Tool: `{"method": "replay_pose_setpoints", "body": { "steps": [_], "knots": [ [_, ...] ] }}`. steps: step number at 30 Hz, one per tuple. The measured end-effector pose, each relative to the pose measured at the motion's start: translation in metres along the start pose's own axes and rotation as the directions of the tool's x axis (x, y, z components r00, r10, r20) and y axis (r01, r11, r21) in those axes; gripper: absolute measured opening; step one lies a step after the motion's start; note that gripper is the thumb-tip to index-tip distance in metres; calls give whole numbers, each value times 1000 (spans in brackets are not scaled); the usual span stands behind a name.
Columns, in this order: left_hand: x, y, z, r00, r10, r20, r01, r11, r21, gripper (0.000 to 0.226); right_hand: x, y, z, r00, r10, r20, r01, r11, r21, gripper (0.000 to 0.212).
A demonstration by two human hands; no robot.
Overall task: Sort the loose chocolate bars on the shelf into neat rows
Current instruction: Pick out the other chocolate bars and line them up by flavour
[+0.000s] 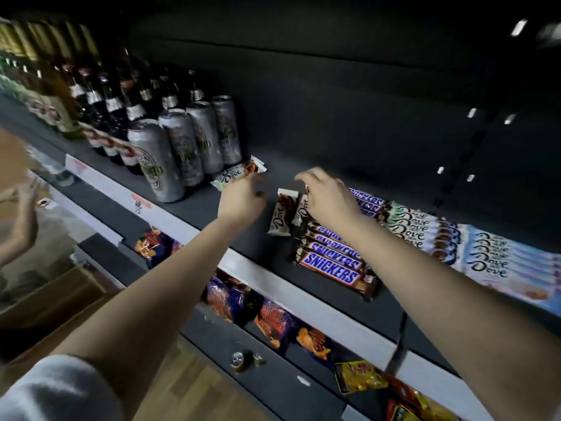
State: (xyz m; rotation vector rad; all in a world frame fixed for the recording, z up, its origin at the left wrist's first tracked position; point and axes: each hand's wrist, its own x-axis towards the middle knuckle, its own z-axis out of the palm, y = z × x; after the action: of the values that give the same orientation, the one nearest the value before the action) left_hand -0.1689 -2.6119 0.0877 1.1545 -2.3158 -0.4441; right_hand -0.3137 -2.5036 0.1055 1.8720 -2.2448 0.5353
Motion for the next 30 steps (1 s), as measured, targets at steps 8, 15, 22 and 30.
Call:
{"method": "replay_pose_setpoints", "body": {
  "steps": [8,15,22,30],
  "knots": [
    [21,-18,28,970,176,167,-157,980,-119,30,12,14,25,982,175,68,-171,983,-65,38],
    [23,-5,72,867,340,365,-304,940,-154,59,1,25,46,956,202,213,-201,979,-27,36],
    [31,-2,72,860,322,396,-316,945,-84,74,1,25,48,952,224,207,-223,974,-31,36],
    [42,-6,72,825,324,462,-341,939,-49,67,18,19,42,939,279,201,-268,960,-81,42]
  ]
}}
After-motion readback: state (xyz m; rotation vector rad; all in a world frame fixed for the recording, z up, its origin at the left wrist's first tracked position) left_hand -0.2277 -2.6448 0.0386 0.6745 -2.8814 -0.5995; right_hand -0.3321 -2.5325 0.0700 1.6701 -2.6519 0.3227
